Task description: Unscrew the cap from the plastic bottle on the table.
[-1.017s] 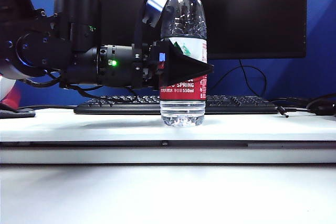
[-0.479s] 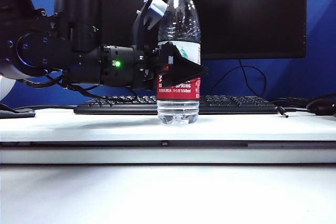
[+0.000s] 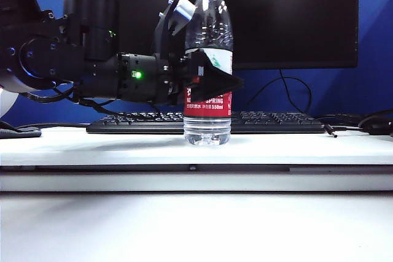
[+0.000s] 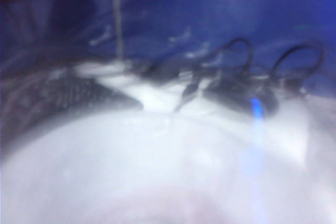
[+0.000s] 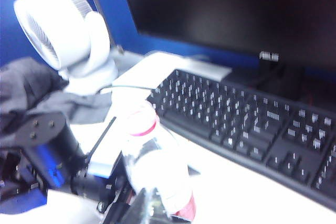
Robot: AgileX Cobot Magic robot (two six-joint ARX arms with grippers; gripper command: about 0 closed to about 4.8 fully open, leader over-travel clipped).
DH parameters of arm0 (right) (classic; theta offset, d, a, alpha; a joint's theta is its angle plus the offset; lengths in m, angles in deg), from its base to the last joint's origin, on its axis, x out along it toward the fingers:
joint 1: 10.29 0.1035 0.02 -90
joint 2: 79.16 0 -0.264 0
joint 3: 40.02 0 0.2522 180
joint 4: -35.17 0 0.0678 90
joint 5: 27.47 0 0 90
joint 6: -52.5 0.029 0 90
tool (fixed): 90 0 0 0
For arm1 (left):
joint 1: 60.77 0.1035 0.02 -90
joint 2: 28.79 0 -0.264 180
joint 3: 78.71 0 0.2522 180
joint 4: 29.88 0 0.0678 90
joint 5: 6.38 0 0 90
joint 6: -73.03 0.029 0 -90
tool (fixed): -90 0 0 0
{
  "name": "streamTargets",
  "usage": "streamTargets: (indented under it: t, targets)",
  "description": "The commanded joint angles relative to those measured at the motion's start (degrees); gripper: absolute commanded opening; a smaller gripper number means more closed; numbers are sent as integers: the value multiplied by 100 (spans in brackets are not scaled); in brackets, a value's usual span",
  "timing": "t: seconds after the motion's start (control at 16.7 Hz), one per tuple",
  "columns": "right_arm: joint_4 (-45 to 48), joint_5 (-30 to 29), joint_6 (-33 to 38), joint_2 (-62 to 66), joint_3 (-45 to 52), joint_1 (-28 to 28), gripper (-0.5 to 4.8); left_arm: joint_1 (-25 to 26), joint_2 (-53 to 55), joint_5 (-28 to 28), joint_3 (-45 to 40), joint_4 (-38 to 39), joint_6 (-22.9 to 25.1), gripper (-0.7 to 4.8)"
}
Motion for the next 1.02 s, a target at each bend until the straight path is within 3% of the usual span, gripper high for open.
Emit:
streamTargets:
  t: [0.06, 0.18, 0.24, 0.36, 0.84, 1.02]
  targets:
    - [-44, -138, 4, -33, -39, 7, -1, 0, 33, 42, -15, 168, 13, 409]
    - [-46, -138, 31, -63, -39, 9, -1, 0, 31, 37, -15, 140, 2, 413]
    - [-55, -142, 44, -87, -39, 9, -1, 0, 31, 39, -15, 101, -28, 479]
    - [-70, -146, 46, -105, -39, 9, -1, 0, 28, 24, -17, -59, -109, 479]
    - [-87, -149, 199, -164, -39, 39, -1, 4, 13, -275, -28, -1818, -1228, 479]
    - [-87, -149, 232, -168, -39, 39, -1, 4, -61, -243, -28, -2166, -1292, 479]
